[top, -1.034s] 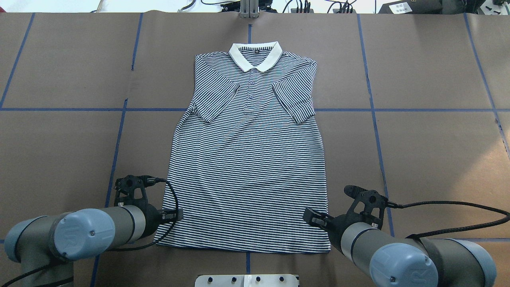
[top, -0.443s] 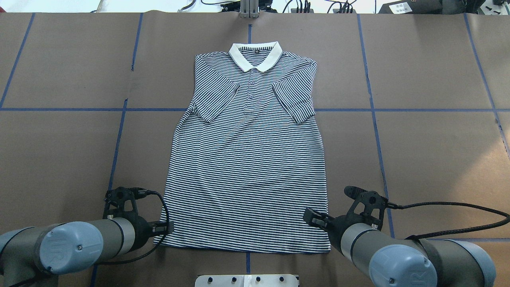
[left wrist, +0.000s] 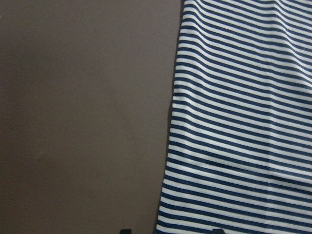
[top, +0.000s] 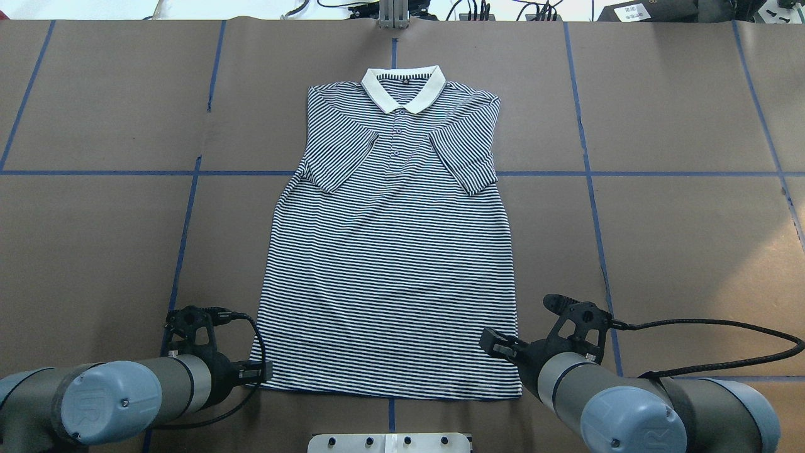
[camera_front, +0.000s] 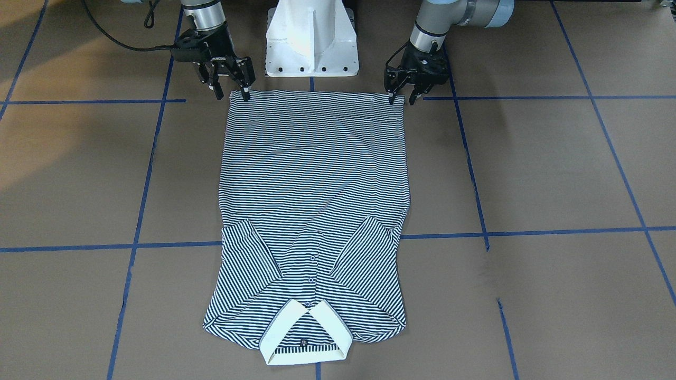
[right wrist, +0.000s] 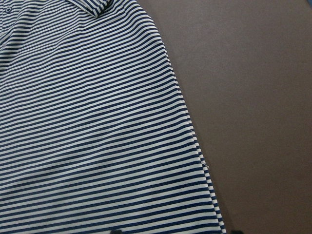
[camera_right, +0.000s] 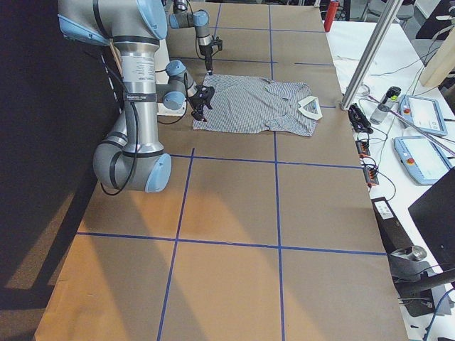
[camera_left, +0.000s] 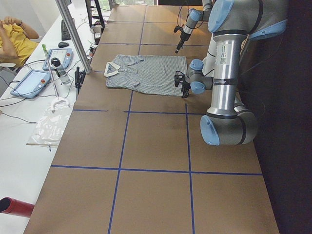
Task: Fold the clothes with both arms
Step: 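Grasp the two hem corners with the left and right grippers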
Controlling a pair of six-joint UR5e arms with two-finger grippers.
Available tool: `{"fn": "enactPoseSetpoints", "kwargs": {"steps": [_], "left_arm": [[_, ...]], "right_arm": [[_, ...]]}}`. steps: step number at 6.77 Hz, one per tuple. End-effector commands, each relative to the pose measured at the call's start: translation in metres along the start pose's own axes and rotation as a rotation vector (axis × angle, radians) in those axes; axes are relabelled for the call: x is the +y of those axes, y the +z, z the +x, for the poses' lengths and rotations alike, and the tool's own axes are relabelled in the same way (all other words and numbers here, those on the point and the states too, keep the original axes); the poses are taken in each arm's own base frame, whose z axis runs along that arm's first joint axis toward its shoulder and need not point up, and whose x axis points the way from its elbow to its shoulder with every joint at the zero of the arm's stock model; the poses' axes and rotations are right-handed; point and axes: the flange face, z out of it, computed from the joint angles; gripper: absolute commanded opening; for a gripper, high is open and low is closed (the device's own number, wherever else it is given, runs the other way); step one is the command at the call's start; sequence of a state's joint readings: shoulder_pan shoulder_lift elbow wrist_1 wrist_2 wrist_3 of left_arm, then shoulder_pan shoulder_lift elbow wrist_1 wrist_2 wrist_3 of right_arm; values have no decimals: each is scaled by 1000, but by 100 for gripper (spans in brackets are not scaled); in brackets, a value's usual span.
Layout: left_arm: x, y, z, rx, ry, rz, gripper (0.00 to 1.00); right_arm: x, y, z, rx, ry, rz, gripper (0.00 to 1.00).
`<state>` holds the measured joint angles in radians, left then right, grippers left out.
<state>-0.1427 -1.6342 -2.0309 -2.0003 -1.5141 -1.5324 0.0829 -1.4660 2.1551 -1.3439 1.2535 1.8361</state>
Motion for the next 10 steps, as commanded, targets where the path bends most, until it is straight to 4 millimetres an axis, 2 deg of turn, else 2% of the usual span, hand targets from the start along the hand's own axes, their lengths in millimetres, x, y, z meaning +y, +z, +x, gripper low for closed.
{"fn": "enactPoseSetpoints", "kwargs": {"steps": [1, 2, 4, 6, 7, 8, 10], "left_arm": [[5, 1, 1, 0, 6, -9, 63], [7, 1, 2, 2, 8, -10, 60], [7, 1, 3, 3, 6, -8, 34], [7, 1, 4, 5, 6, -8, 34], [7, 1, 5, 6, 6, -8, 19], [6, 1, 5, 6, 6, -6, 0], [6, 0, 6, 6, 11, -5, 0]], "right_arm": [[0, 0, 0, 0, 0, 0, 80], [1, 1, 1, 3, -2, 1, 80], [1, 1, 0, 1, -1, 1, 81], [1, 1, 0, 1, -1, 1, 81], [1, 1, 0, 1, -1, 1, 81], [1, 1, 0, 1, -1, 1, 81], [9, 1, 0, -2, -11, 2, 81]]}}
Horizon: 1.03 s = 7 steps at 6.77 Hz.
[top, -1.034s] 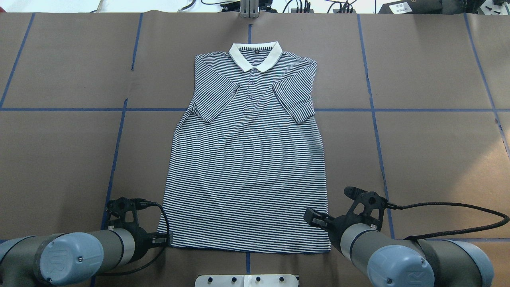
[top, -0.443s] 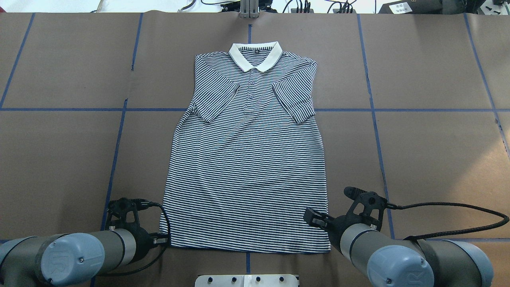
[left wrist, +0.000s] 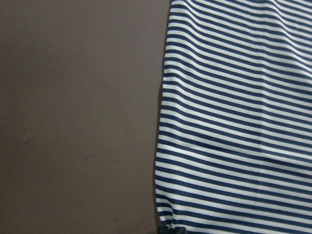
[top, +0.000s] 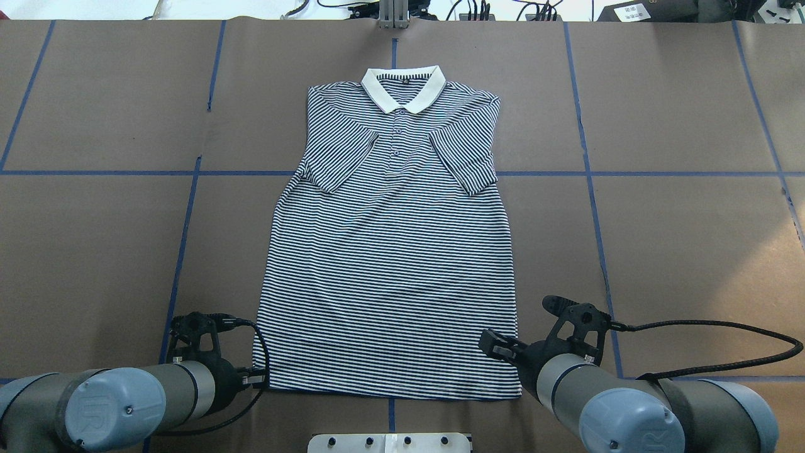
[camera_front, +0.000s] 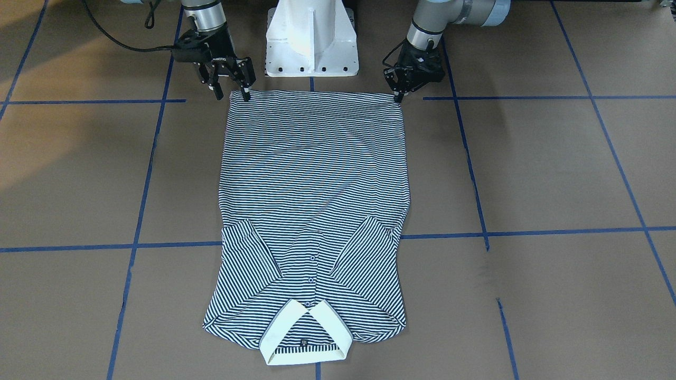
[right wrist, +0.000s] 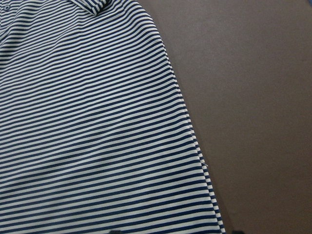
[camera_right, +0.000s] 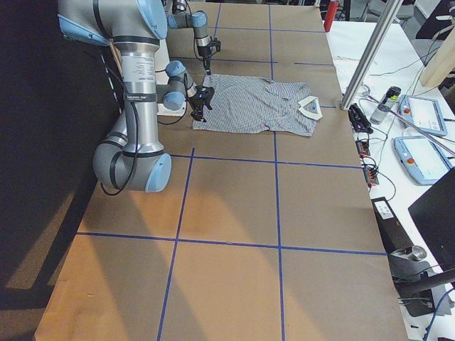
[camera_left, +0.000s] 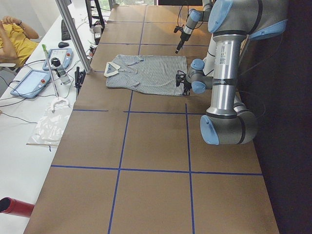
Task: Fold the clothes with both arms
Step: 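Grasp the two hem corners with the left and right grippers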
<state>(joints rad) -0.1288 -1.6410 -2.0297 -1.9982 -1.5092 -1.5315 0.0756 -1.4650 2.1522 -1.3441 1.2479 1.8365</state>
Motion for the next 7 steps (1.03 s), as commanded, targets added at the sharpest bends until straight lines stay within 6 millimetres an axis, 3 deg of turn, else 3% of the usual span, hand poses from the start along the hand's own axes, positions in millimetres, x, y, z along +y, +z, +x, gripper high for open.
{"fn": "enactPoseSetpoints", "kwargs": {"steps": [1, 2, 4, 7], "left_arm": [[-1, -7, 5, 17, 2, 2, 0], [-2, -9, 7, 22, 1, 2, 0], [-1, -13, 17, 44, -1, 0, 0], [-1, -12, 18, 44, -4, 1, 0]], "right_arm": [[20, 4, -1, -4, 9, 7, 76], [35, 7, -3, 9, 50, -5, 59], [47, 29, 4, 89, 32, 19, 58], [56, 36, 13, 112, 33, 15, 58]]}}
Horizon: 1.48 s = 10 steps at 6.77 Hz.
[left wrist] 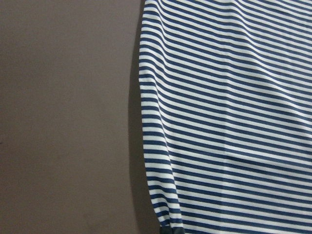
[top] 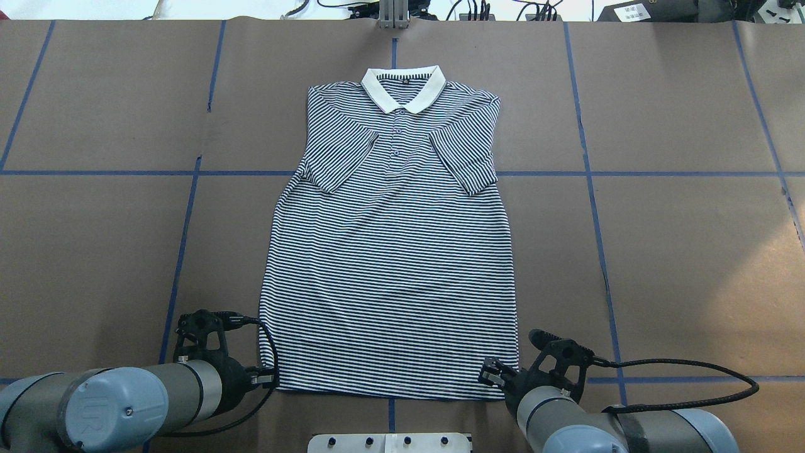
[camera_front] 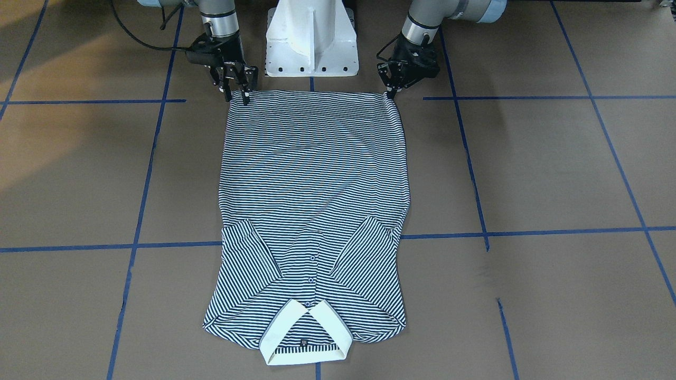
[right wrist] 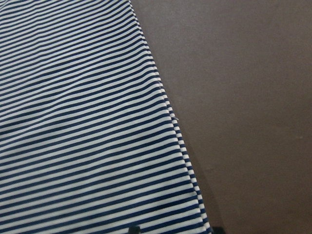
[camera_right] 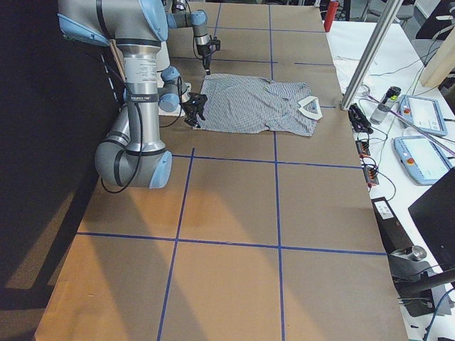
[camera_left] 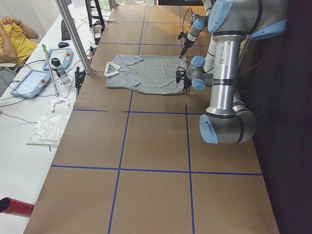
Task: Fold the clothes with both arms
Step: 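Grasp the two hem corners with the left and right grippers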
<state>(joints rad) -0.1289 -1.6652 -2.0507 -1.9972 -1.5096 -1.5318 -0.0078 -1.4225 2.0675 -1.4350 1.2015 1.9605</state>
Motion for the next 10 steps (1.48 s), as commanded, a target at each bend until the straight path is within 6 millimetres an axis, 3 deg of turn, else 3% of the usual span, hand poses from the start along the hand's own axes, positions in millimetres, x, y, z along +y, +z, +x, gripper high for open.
{"fn": "enactPoseSetpoints", "kwargs": {"steps": [1, 5, 6, 7, 9, 10], "left_arm": [[0, 1, 0, -2, 0, 0, 0], [2, 2, -1, -5, 2, -2, 0], [2, 2, -1, -5, 2, -2, 0], [2, 2, -1, -5, 2, -2, 0], [2, 2, 0, -2, 2, -4, 0], [-2, -12, 6, 17, 1, 2, 0]], "right_arm": [[9, 2, 4, 26, -2, -3, 58], [16, 2, 8, 37, -7, -8, 56], [16, 2, 7, 36, -3, -9, 33], [16, 2, 7, 34, 20, -6, 0], [10, -13, -3, 17, 26, -2, 0], [-2, -37, -7, 14, 24, -5, 0]]}}
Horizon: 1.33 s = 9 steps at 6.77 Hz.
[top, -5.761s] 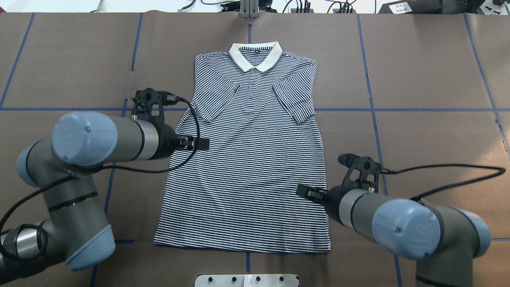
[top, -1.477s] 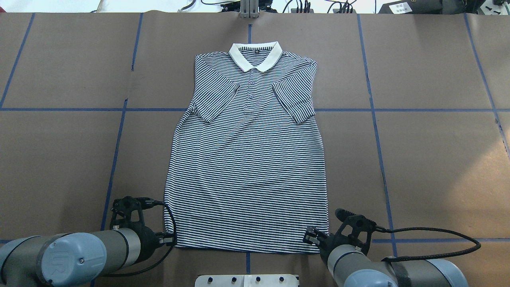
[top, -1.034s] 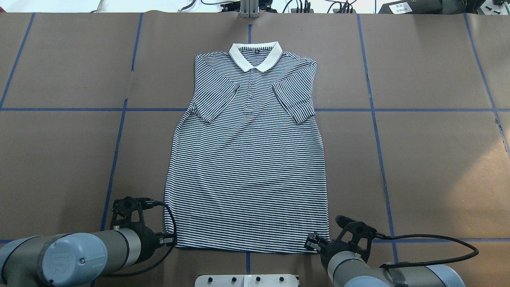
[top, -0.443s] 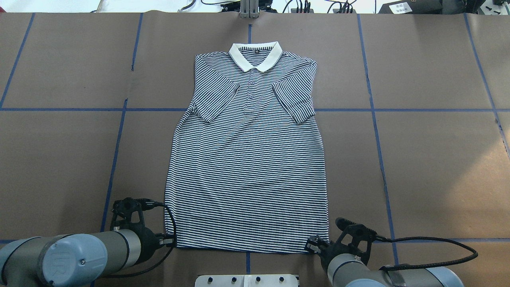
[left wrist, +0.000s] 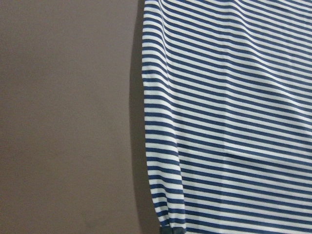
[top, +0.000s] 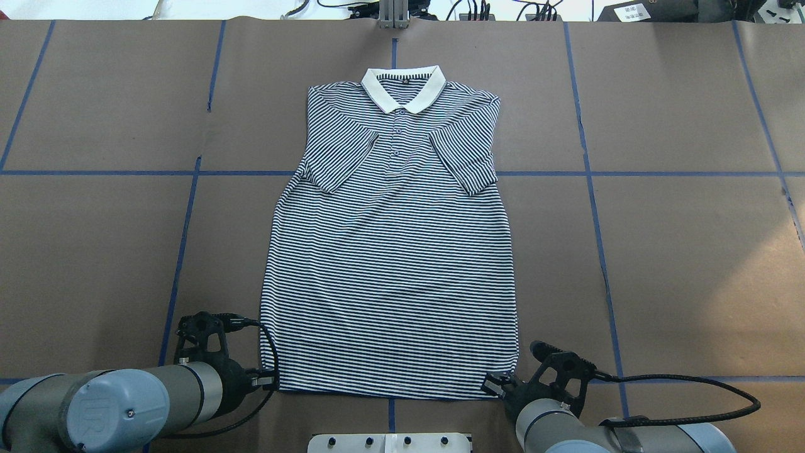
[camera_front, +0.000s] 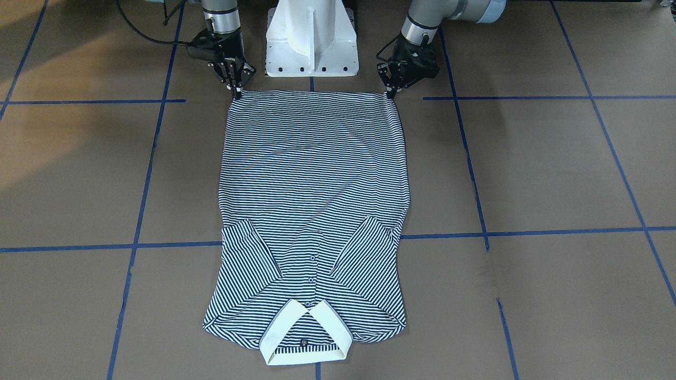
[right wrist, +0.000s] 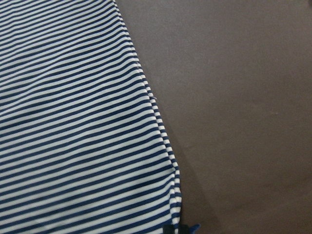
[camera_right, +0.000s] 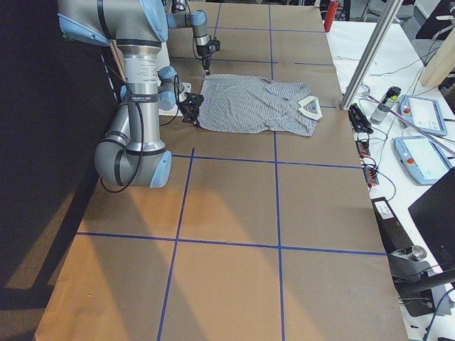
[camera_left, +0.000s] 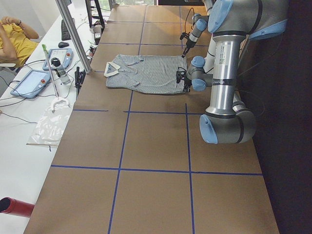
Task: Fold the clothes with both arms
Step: 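Grasp the two hem corners with the left and right grippers, then lift the hem with both grippers and fold it up toward the collar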
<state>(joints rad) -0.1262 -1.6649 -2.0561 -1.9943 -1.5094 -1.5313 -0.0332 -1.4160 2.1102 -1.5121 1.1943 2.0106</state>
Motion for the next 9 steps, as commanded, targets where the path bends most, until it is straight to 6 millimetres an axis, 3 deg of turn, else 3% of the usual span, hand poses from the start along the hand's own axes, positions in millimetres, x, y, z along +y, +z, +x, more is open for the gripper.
{"fn": "enactPoseSetpoints", "kwargs": {"steps": [1, 2, 3, 4, 5, 6, 7, 9], "left_arm": [[-8, -68, 23, -1, 8, -3, 0], [-6, -155, 44, -2, 9, -79, 0], [-8, -223, 57, 6, 2, -133, 0], [-23, -248, 77, 24, -27, -148, 0], [-31, -245, 83, 19, -15, -139, 0], [-59, -231, 89, -9, 79, -81, 0], [-111, -217, 96, -58, 109, 4, 0], [-194, -212, 92, -140, 134, 117, 0]], "right_arm": [[-31, -77, -11, -19, 7, -25, 0], [-44, -144, -9, -34, -5, -86, 0], [-61, -203, 0, -68, -11, -131, 0], [-69, -218, -2, -72, -1, -148, 0], [-76, -215, -2, -58, 3, -129, 0], [-82, -212, -8, -60, 12, -110, 0], [-102, -208, -35, -94, -10, -65, 0], [-188, -172, -87, -38, 52, 22, 0]]}}
